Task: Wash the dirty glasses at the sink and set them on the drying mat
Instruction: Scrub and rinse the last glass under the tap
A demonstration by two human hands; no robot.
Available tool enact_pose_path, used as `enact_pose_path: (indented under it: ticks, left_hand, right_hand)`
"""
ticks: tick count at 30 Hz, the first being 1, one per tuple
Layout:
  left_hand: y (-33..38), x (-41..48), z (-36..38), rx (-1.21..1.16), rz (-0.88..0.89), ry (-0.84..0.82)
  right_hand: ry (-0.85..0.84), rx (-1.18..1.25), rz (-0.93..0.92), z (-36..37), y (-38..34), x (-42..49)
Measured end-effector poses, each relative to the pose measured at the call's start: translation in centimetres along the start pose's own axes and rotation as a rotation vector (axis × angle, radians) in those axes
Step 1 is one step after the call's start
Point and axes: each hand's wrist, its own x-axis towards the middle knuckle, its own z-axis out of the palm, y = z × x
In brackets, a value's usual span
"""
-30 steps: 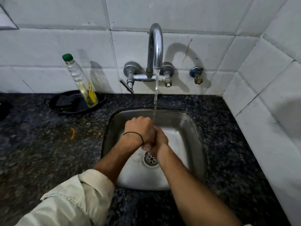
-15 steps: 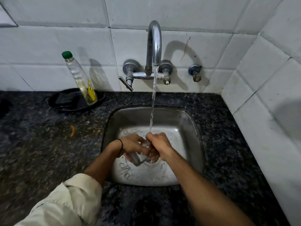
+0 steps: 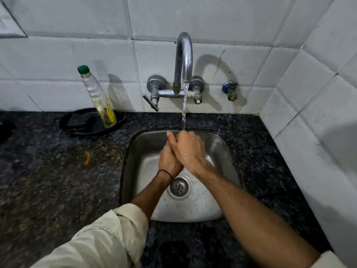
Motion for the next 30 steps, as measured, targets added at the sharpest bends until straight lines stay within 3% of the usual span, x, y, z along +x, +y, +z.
enact_pose_path:
  ticks: [6, 8, 11, 13, 15, 18, 20, 22, 24, 26, 28, 30]
  left_hand:
    - [0.4, 2.1, -4.5, -0.592, -0.203, -0.694]
    - [1.2, 2.9, -4.1, -0.366, -0.069, -0.589]
    - [2.1, 2.9, -1.4, 0.063, 0.035, -0.126]
    - [2.2, 2.2, -0.3, 0.225, 0.032, 0.069]
    - [1.9, 2.2, -0.7, 0.205, 0.036, -0.032]
    - [1.9, 2.6, -3.3, -0.176, -0.031, -0.527]
    - [1.5, 2.8, -4.0, -0.281, -0.024, -0.634]
    - [1.3, 2.9, -2.9, -0.151, -0.082, -0.419]
    - [1.2, 2.9, -1.2, 0.135, -0.055, -0.129]
    - [0.8, 3.1, -0.6, 0.321, 0.058, 0.058]
    - [0.1, 3.3, -1.2, 0.248, 0.096, 0.079]
    - [-0.6, 3.6, -2.3, 0.186, 0.129, 0.009]
  right_hand:
    - [-0.227, 0.251, -0.31, -3.9, 2.1, 2.3]
    - [-0.138, 0.189, -0.262, -4.0, 1.3, 2.4]
    - [-0.023, 0.173, 0.03, -3.1, -0.1, 2.5]
    - [-0.031, 0.16, 0.102, -2.3, -0.3, 2.5]
    - [-0.057, 0.157, 0.019, -2.7, 0.2, 2.6]
    - [-0.28, 0.239, -0.181, -4.0, 1.7, 3.0]
    - [-0.293, 0.263, -0.2, -3.8, 1.8, 2.8]
    - [-0.135, 0.321, -0.073, -2.9, 1.2, 2.4]
    - [0.0, 0.385, 0.118, -2.0, -0.4, 1.8]
    - [-0.023, 0.422, 0.197, -1.3, -1.5, 1.0]
    - [-0.14, 0.374, 0.098, -1.0, -1.5, 0.0]
    - [-0.244, 0.244, -0.117, -1.5, 0.1, -0.6]
